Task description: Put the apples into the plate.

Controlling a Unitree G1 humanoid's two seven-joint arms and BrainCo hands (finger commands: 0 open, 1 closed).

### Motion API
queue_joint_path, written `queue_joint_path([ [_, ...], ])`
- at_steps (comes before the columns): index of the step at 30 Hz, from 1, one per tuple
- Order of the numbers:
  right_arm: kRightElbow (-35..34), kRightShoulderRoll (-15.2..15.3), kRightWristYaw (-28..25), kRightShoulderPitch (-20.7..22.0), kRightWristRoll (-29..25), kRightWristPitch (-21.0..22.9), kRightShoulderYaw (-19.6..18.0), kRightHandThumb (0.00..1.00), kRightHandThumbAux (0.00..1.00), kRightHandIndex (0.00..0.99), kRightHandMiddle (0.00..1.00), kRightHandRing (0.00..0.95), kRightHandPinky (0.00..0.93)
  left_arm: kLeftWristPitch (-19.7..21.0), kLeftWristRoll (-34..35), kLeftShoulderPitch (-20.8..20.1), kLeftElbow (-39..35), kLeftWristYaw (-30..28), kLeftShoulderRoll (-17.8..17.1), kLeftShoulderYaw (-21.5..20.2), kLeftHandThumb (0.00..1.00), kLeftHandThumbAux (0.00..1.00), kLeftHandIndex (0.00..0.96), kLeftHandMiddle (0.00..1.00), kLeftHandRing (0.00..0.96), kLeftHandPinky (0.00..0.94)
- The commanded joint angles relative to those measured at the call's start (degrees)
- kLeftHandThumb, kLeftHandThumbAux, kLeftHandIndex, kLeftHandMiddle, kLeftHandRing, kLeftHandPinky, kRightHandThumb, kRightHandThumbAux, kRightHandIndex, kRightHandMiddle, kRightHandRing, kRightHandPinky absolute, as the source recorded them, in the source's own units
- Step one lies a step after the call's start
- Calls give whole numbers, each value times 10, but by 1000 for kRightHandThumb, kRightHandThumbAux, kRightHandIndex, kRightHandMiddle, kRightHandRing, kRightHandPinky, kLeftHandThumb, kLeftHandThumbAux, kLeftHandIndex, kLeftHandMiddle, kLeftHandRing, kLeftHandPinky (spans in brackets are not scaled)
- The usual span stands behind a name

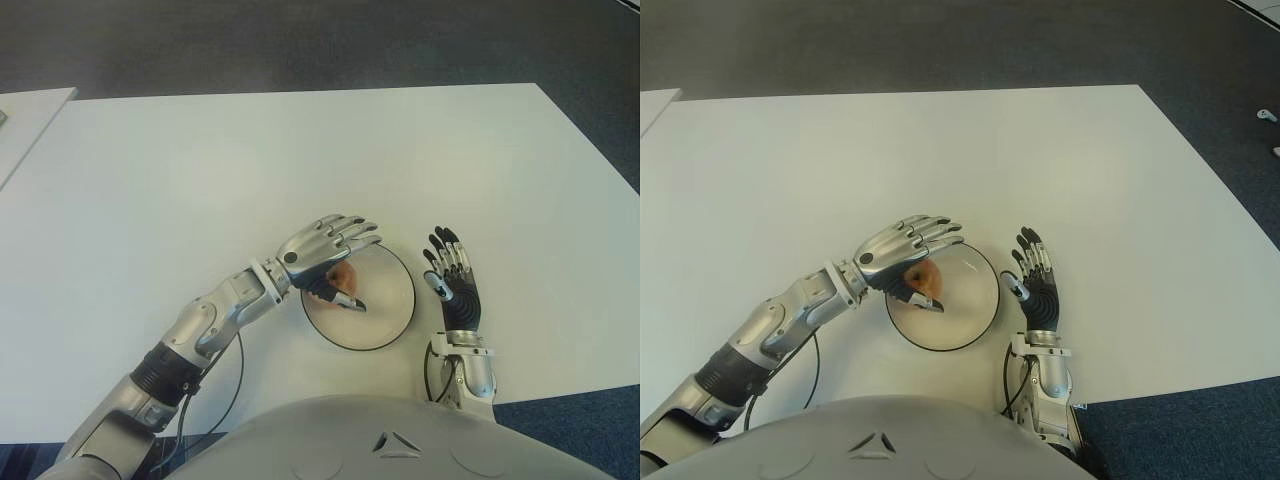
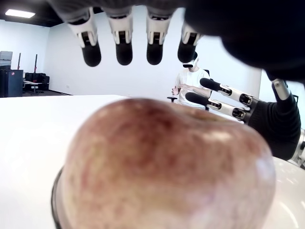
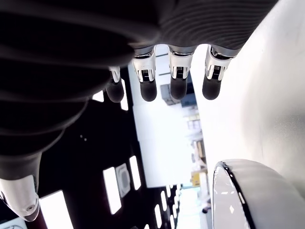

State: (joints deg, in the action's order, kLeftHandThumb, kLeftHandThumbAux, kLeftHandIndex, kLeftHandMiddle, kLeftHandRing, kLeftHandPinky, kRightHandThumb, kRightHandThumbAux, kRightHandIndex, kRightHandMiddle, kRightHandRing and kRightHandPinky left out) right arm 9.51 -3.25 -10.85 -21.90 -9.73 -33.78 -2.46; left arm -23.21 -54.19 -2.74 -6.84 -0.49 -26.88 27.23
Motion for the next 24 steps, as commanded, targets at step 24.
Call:
queue_joint_path([
  [24,69,3,-7,-10,-11,40,-4,212,577,97,127,83,82,119,591,225,15,8,201,-228,7,334,21,6,11,72],
])
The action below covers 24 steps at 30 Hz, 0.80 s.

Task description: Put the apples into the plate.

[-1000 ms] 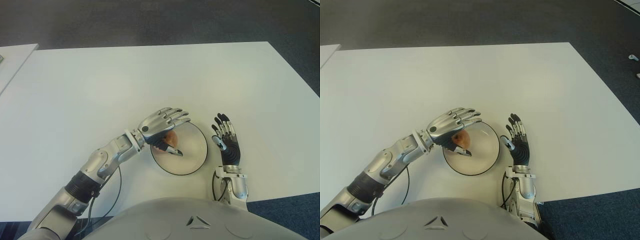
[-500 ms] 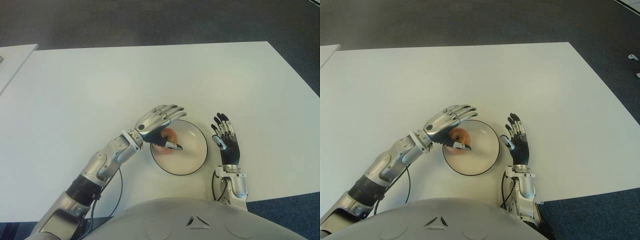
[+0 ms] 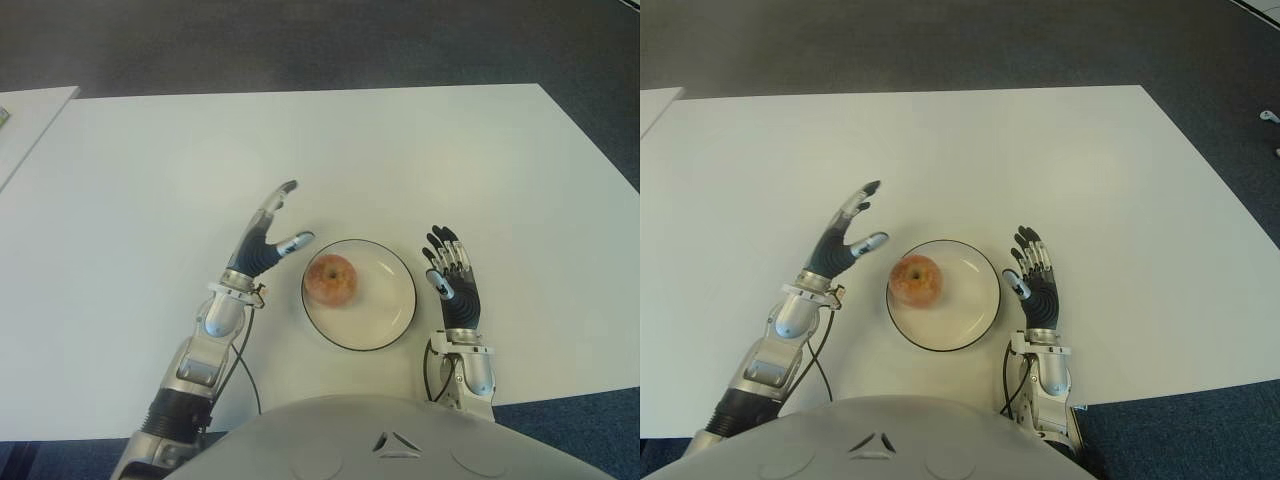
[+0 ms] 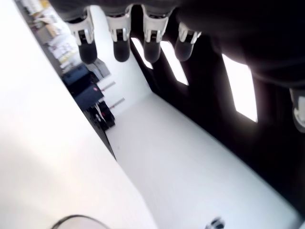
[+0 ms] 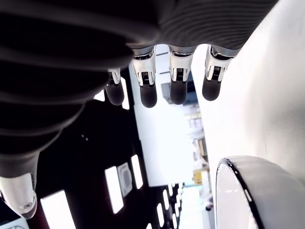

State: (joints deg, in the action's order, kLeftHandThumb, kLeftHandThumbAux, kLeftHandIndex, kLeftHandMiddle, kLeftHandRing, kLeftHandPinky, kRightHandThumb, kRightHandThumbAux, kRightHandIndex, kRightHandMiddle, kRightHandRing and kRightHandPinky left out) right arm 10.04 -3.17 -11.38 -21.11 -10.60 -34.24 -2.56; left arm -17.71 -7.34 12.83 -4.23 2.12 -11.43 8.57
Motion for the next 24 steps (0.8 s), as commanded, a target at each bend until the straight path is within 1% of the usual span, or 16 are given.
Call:
queue_joint_path([
  [1,65,5,-2,-16,-1,45,-3,210,576,98,127,83,80,70,127,75,-15,-19,47,-44,4,336,25,8,13,77],
  [6,67,12,-3,-8,1,51,-7,195,567,94,119,78,82,83,131,86,-26,-23,54,-55,1,350,43,13,19,78],
  [9,65,18,-4,-6,2,57,-8,189,563,97,120,82,99,79,123,94,-24,-21,57,-61,4,361,48,14,20,77],
  [12,62,23,-7,-4,0,64,-8,176,555,105,128,95,117,69,110,100,-13,-15,59,-67,8,393,51,13,21,76],
  [16,60,30,-13,0,-4,72,-10,171,558,110,133,101,120,14,50,92,32,17,59,-70,11,426,64,19,19,62],
  [21,56,38,-19,5,-5,80,-13,165,563,108,129,101,116,-72,-2,91,80,36,54,-64,40,446,69,21,17,54],
  [24,54,42,-20,6,-7,86,-15,158,564,104,123,94,104,-99,-17,90,97,40,53,-64,56,452,66,21,18,56],
])
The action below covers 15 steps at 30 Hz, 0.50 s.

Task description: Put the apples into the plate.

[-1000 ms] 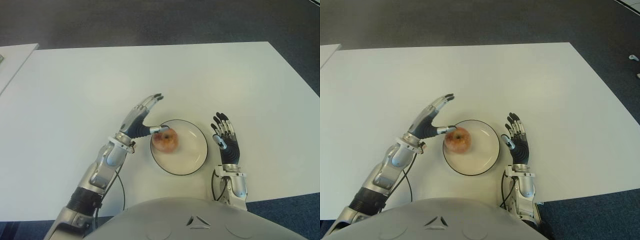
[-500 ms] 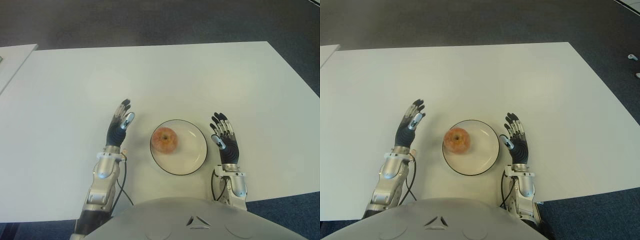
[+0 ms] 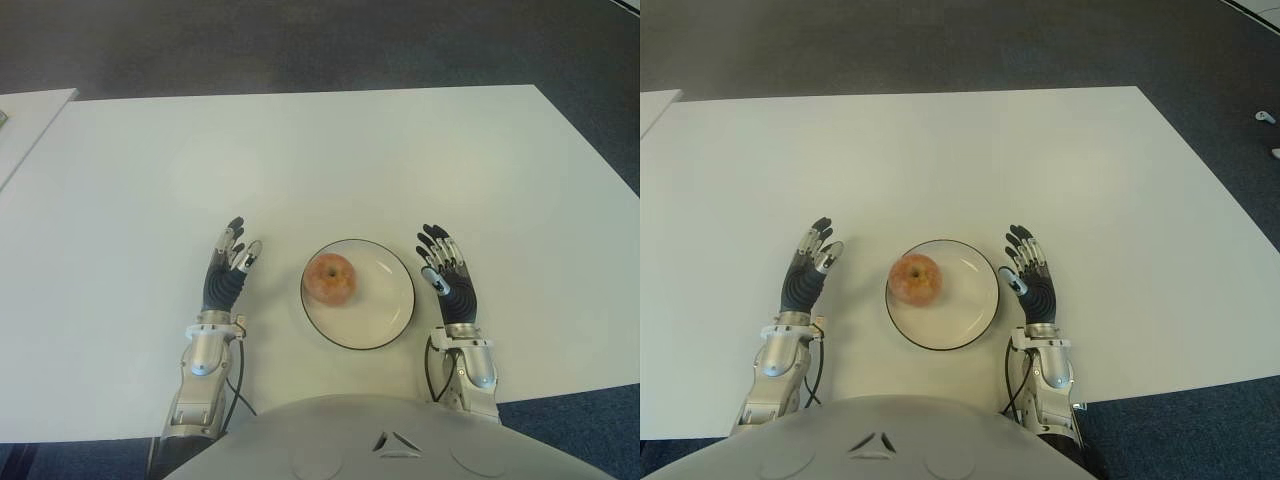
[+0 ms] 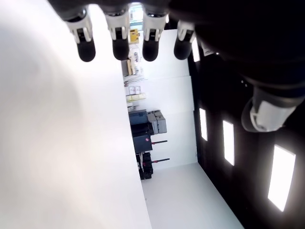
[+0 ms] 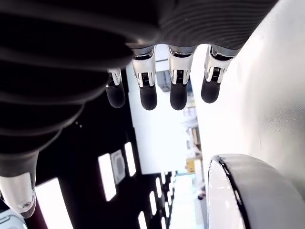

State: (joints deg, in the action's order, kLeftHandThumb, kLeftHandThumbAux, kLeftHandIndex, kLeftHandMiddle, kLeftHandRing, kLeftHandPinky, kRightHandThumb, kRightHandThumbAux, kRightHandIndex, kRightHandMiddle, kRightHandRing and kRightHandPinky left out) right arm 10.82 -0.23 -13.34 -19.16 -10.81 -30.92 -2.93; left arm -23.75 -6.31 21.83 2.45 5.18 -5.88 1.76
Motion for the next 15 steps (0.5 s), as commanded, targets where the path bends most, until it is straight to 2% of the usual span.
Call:
queue_joint_path([
  [1,46,15,-1,-12,-6,58,-12,156,565,103,121,92,100,-47,-34,0,37,10,-4,5,60,454,65,22,19,58],
  [5,42,21,-2,-9,-8,67,-16,155,575,98,114,83,98,-64,-45,-1,58,4,-8,7,77,457,55,25,23,57],
  [9,39,27,-6,-6,-12,74,-19,159,583,95,110,76,90,-62,-43,0,71,0,-7,8,85,464,49,31,29,61],
  [15,41,34,-12,1,-17,79,-26,166,589,90,104,68,82,-71,-42,-9,97,11,5,9,111,485,68,69,77,134],
])
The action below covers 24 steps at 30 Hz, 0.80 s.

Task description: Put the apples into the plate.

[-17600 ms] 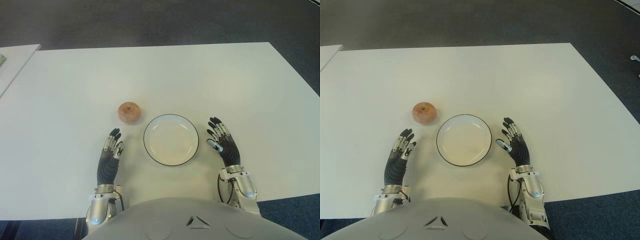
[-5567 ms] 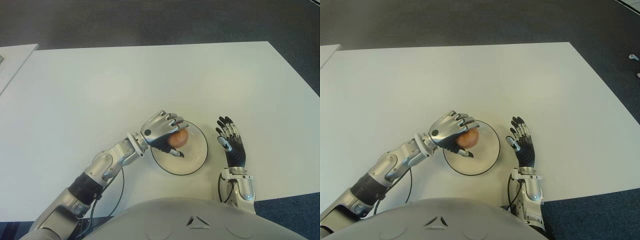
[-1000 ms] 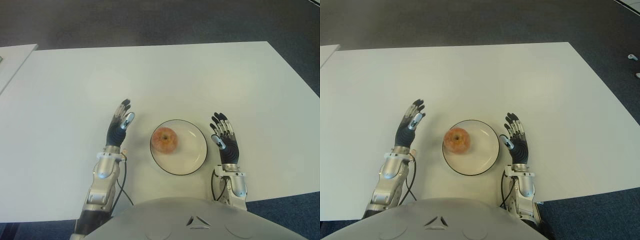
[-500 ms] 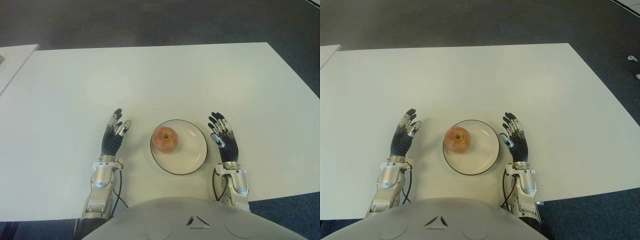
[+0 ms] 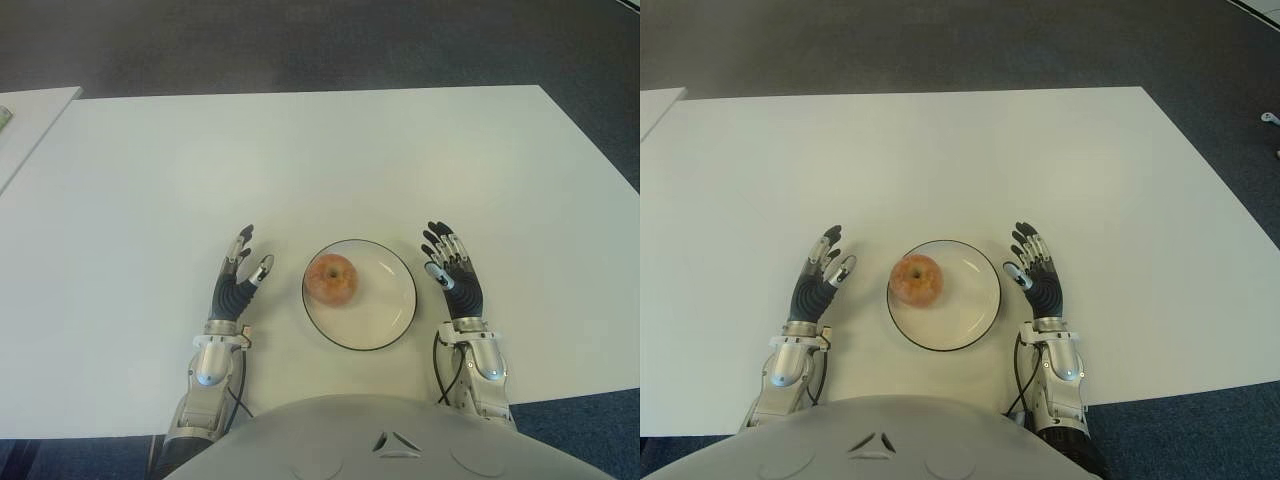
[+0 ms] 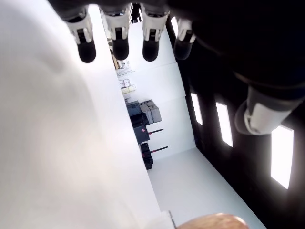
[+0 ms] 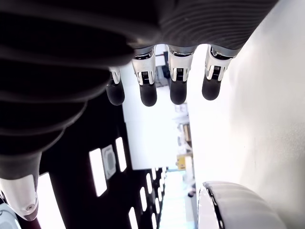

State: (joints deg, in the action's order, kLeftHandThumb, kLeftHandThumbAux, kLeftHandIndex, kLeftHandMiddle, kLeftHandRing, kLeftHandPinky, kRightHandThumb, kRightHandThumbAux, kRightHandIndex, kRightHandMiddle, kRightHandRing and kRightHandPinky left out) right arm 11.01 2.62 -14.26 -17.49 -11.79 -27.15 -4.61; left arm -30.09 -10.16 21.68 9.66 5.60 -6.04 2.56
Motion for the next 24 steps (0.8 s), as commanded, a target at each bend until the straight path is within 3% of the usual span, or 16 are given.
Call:
queue_joint_path([
  [1,38,7,-3,-15,-6,41,-9,167,589,90,102,66,79,-15,-3,-10,32,10,9,0,117,488,73,77,86,146],
  [10,31,12,-3,-13,0,43,-10,167,594,89,95,62,81,-56,6,-20,60,12,13,-4,144,503,95,119,136,186],
  [20,10,21,-4,-20,1,60,-11,161,585,79,103,68,88,-47,16,-9,44,7,29,4,158,501,107,128,147,182],
  [24,-2,24,-4,-26,1,66,-11,162,582,75,112,80,98,-63,23,-8,74,5,36,8,162,507,103,123,139,177],
])
